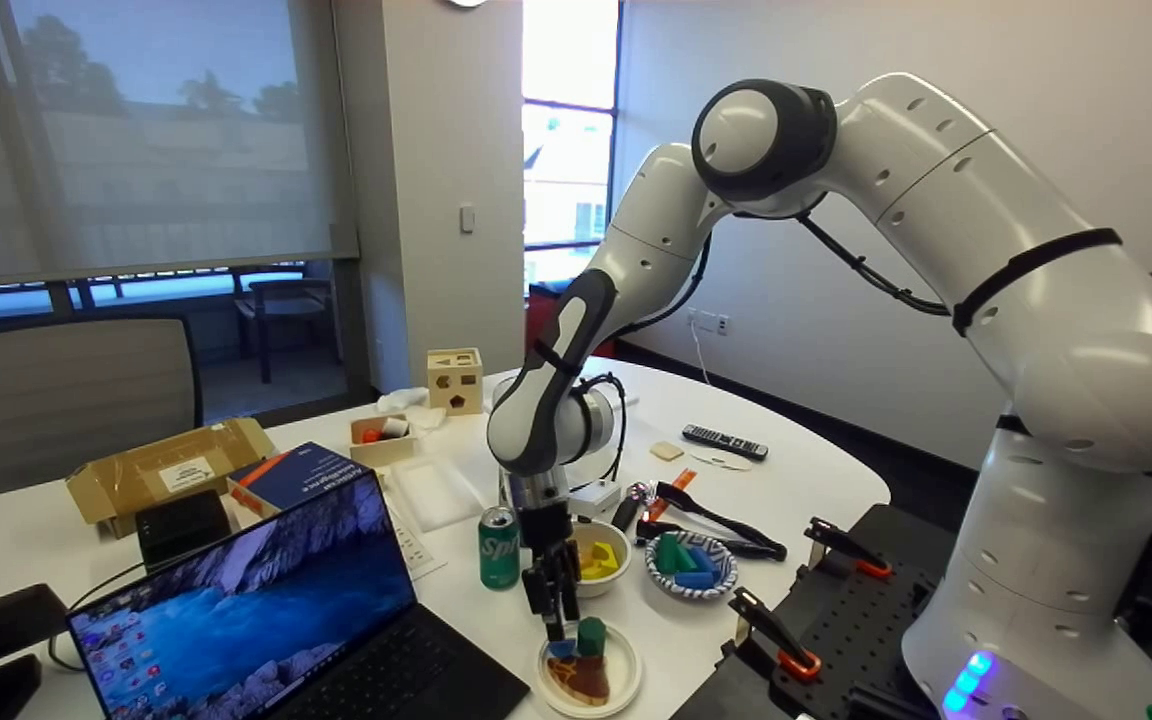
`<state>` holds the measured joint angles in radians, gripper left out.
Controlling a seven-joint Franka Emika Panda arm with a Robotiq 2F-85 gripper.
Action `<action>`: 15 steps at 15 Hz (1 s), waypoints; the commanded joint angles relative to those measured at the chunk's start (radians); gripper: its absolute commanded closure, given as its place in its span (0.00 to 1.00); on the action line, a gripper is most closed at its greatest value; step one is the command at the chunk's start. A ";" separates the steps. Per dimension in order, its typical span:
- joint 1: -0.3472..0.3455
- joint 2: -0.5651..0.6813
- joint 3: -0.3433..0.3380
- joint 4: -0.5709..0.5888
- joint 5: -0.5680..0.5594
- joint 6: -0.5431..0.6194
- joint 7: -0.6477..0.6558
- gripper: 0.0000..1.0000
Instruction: Move the green block from the white bowl to the white plate
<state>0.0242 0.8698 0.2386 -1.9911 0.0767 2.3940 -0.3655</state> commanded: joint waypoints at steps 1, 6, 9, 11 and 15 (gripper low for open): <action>0.015 -0.039 -0.009 -0.026 -0.033 0.009 0.016 0.03; -0.025 -0.183 0.027 -0.132 -0.095 0.001 -0.086 0.00; -0.028 -0.320 0.033 -0.207 -0.086 -0.069 -0.098 0.00; -0.009 -0.429 0.011 -0.272 -0.067 -0.042 -0.025 0.00; 0.022 -0.567 -0.031 -0.326 -0.078 -0.021 0.089 0.00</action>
<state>0.0213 0.4302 0.2394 -2.2353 0.0008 2.3587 -0.3428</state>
